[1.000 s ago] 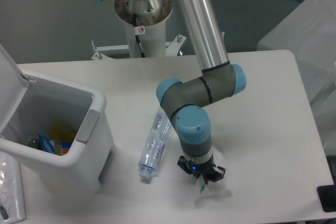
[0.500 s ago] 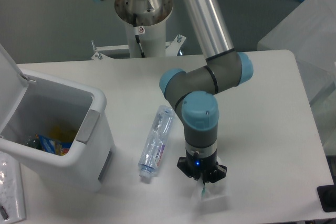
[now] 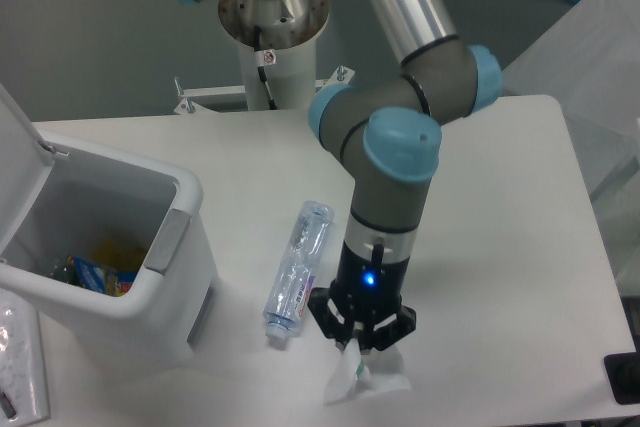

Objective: Place the trash in the trash can
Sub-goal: 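Lift the tissue and carry it over the white trash bin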

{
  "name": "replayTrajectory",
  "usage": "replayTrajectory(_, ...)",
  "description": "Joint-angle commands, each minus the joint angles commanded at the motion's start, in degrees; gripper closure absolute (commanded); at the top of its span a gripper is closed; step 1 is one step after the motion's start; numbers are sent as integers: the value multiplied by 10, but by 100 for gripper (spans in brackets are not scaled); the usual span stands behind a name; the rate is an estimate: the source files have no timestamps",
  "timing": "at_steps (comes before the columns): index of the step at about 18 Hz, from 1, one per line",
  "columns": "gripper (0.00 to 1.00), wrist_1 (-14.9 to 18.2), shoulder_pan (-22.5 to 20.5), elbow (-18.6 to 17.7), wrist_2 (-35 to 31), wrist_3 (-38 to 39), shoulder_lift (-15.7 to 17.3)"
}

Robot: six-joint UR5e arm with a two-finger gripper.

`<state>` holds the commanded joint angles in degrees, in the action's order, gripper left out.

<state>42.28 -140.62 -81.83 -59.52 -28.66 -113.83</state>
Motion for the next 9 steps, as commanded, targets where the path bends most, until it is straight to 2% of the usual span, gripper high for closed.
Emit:
replayTrajectory(3,100,0,3,0,53,32,28)
replayTrajectory(9,100,0,28,8,64,53,64)
